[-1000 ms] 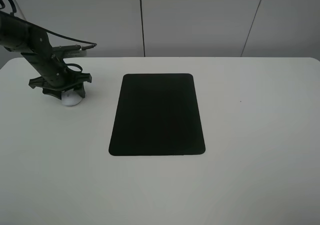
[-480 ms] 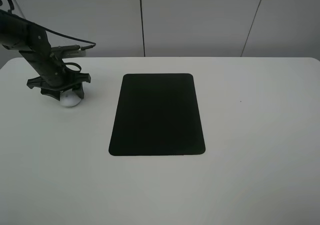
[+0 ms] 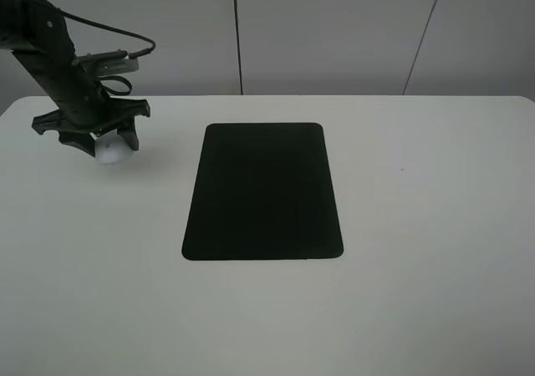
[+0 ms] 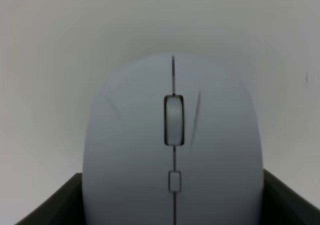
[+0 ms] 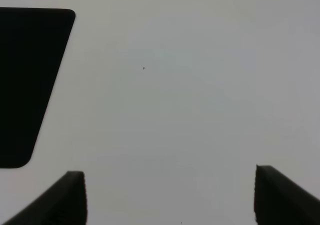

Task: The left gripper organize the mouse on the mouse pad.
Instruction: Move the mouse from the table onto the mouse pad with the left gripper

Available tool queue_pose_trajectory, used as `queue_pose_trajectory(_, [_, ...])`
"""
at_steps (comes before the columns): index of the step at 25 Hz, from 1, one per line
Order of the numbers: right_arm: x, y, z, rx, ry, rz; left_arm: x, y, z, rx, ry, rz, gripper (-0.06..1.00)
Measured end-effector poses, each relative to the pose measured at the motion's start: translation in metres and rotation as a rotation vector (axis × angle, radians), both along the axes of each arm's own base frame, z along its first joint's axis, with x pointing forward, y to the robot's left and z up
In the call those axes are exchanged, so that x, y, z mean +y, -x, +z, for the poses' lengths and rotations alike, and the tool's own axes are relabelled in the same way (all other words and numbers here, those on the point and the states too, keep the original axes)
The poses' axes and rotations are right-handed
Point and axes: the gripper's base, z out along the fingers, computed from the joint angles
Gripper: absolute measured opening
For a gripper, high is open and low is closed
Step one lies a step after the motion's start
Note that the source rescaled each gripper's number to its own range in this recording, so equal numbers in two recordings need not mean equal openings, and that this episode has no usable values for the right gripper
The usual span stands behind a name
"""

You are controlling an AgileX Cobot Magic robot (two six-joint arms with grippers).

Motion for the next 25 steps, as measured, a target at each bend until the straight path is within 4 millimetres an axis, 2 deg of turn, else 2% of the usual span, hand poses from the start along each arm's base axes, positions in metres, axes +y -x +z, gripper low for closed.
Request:
queue_pose_trajectory(6, [0.0, 0.0, 0.0, 0.0, 0.0, 0.0, -0.049, 0.009, 0.005, -0.01, 0.033, -0.023, 0.0])
queue_pose_trajectory(12, [0.0, 0.0, 0.0, 0.0, 0.0, 0.0, -0.099, 0.009, 0.02, -0.057, 0.068, -0.085, 0.0])
queue_pose_trajectory(19, [0.0, 0.0, 0.0, 0.0, 0.0, 0.0, -0.159, 0.012, 0.006, -0.025, 0.061, -0.168, 0.0])
queue_pose_trajectory(25, [0.0, 0.0, 0.0, 0.0, 0.0, 0.0, -0.19, 0.019, -0.005, -0.019, 0.024, -0.2, 0.0])
